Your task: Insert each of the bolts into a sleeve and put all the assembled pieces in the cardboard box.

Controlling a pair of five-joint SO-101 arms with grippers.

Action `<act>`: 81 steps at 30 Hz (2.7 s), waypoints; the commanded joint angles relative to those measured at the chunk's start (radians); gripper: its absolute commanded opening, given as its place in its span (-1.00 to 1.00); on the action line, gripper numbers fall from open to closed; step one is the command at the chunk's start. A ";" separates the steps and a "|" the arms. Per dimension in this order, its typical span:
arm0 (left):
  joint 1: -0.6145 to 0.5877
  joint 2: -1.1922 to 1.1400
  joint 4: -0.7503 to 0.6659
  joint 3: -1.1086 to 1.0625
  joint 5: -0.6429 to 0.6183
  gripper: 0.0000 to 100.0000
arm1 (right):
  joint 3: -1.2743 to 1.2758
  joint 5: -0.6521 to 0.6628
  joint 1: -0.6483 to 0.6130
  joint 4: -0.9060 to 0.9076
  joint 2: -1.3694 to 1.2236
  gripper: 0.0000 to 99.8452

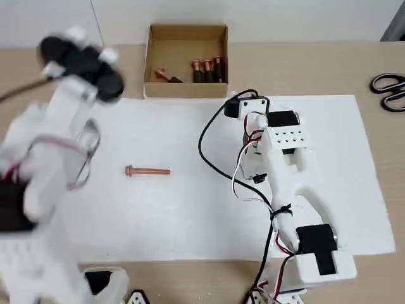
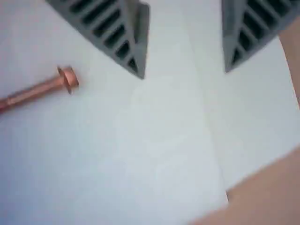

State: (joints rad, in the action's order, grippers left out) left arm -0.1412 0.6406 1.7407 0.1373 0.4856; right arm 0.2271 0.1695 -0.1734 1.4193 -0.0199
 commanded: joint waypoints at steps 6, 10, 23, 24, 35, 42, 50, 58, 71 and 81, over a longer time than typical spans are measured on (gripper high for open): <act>0.002 0.295 -0.034 -0.522 -0.198 -0.79 | -0.057 0.008 0.008 0.056 0.232 -0.99; -0.006 0.292 -0.198 -0.739 -0.437 -0.79 | -0.055 0.008 0.008 0.056 0.278 -0.99; 0.147 0.293 -0.509 -0.984 -0.681 -0.79 | -0.055 0.002 0.008 0.065 0.283 -0.99; 0.149 0.292 -0.537 -1.013 -0.723 -0.79 | -0.054 0.002 0.008 0.065 0.283 -0.99; 0.149 0.290 -0.723 -1.092 -1.152 -0.59 | -0.054 0.000 0.007 0.065 0.278 -0.99; 0.143 0.290 -0.697 -1.032 -1.224 -0.47 | -0.054 0.000 0.005 0.065 0.278 -0.99; 0.143 0.233 -0.523 -0.773 -1.224 -0.48 | -0.014 0.000 0.002 0.056 0.286 -0.99; 0.141 -0.144 -0.334 -0.473 -1.270 -0.48 | -0.014 0.000 0.005 0.058 0.286 -0.99; 0.147 -0.549 -0.313 -0.423 -1.447 -0.48 | -0.014 0.000 0.002 0.056 0.286 -0.99; 0.141 -0.821 -0.322 -0.412 -1.452 -0.48 | -0.014 0.000 0.002 0.056 0.280 -0.99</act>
State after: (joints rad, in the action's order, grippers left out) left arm 0.0015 -0.1327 1.4154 -0.3230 -0.9597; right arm 0.2225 0.1695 -0.1765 1.4776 0.2133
